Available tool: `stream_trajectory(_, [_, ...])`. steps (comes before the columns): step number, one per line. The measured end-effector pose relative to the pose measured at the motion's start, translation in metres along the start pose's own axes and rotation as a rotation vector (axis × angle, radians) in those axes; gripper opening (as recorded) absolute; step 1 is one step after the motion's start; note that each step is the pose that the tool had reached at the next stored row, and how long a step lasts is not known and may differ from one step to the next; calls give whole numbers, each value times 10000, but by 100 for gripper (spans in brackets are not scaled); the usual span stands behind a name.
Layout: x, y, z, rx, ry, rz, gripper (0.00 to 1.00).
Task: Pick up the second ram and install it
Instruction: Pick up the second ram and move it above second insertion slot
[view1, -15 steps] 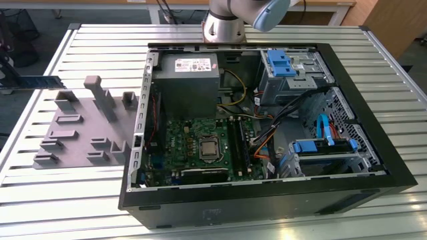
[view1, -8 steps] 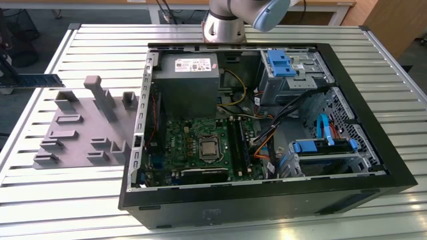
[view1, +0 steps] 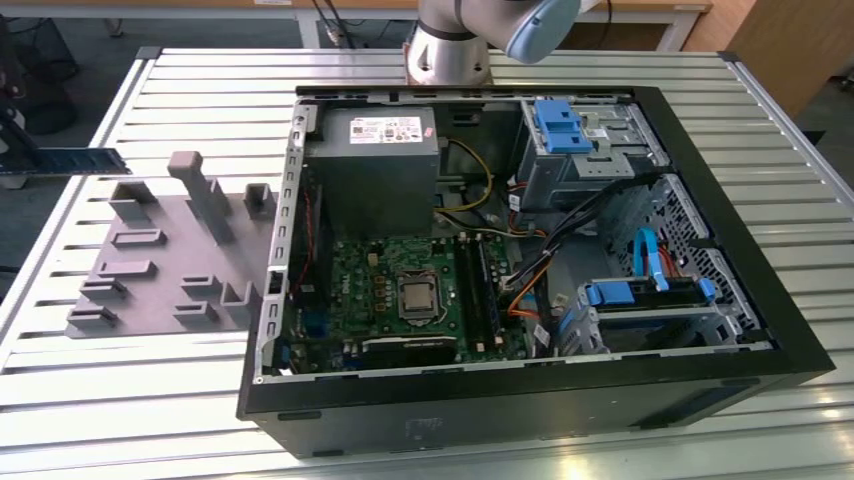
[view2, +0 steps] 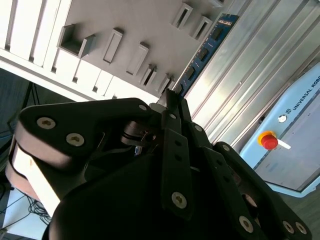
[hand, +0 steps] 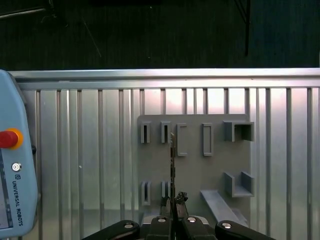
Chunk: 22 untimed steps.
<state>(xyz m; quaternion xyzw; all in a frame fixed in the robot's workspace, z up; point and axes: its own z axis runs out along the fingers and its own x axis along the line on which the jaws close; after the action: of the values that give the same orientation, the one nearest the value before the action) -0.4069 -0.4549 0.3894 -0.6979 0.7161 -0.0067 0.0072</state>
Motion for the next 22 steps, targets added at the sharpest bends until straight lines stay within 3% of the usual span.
stream_trajectory(22, [-5,-185,3,-1,1,0,14])
